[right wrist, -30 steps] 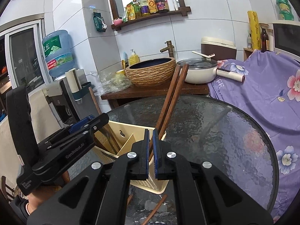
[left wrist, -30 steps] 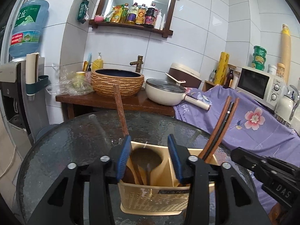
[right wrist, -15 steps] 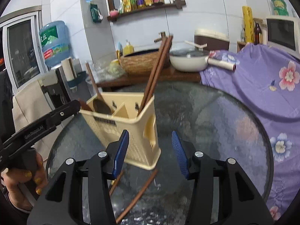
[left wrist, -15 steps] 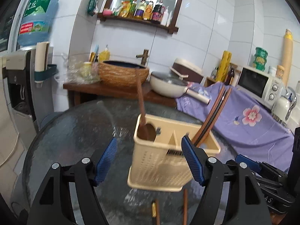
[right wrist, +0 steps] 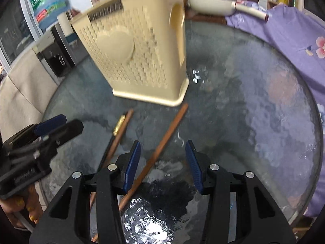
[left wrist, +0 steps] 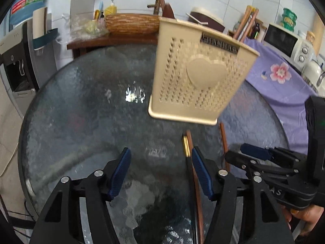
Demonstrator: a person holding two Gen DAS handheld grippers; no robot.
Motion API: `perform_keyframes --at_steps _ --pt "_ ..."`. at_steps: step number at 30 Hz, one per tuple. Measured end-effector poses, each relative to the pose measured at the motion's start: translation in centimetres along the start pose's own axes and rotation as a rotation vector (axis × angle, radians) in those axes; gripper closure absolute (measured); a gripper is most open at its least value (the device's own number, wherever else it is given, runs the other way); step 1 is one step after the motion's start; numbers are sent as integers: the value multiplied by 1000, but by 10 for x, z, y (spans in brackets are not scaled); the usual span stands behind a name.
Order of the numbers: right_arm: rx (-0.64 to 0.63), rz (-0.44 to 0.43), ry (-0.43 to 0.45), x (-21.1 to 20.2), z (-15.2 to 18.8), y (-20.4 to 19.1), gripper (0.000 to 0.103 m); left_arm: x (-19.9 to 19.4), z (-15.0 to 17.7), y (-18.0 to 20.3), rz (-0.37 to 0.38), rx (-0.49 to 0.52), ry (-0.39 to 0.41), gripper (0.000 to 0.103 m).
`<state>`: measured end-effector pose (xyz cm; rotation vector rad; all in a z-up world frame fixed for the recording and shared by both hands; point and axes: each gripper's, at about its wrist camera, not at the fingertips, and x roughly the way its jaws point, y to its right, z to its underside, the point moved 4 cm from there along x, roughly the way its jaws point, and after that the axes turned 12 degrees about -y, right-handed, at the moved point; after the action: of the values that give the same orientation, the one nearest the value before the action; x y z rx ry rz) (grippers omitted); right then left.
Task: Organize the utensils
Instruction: 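Move both tools back to the remaining chopsticks on the table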
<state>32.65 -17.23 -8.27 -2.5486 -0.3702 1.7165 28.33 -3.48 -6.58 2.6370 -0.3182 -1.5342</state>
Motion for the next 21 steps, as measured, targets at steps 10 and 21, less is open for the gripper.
perform_keyframes --at_steps 10,21 --pt "-3 131 -4 13 1 -8 60 18 22 11 3 68 -77 55" --pt "-42 175 -9 13 4 -11 61 24 29 23 0 117 -99 60"
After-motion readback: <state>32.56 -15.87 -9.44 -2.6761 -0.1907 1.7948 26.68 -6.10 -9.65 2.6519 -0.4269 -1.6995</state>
